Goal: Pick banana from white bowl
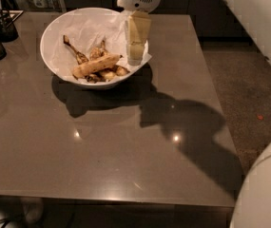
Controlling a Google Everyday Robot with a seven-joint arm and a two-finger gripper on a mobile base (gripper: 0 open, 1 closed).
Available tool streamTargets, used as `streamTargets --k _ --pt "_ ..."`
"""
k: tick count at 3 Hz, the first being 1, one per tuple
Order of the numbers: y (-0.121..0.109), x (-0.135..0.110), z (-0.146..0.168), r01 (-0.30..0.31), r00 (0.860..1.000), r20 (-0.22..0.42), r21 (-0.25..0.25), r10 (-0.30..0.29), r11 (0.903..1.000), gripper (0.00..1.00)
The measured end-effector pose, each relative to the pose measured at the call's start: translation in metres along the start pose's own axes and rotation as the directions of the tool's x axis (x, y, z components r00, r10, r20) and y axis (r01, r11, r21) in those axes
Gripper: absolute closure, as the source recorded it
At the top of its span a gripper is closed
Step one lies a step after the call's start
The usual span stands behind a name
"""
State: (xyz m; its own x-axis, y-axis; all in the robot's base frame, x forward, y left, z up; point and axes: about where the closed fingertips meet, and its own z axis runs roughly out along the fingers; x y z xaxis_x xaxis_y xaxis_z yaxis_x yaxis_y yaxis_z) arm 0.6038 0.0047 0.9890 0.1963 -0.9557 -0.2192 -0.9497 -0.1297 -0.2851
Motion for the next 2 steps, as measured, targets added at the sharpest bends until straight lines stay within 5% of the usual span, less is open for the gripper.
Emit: streamTargets --k 2 --pt "-0.009 -0.038 0.029 0.058 0.998 -0.017 -0.017 -0.058 0.9982 0.0"
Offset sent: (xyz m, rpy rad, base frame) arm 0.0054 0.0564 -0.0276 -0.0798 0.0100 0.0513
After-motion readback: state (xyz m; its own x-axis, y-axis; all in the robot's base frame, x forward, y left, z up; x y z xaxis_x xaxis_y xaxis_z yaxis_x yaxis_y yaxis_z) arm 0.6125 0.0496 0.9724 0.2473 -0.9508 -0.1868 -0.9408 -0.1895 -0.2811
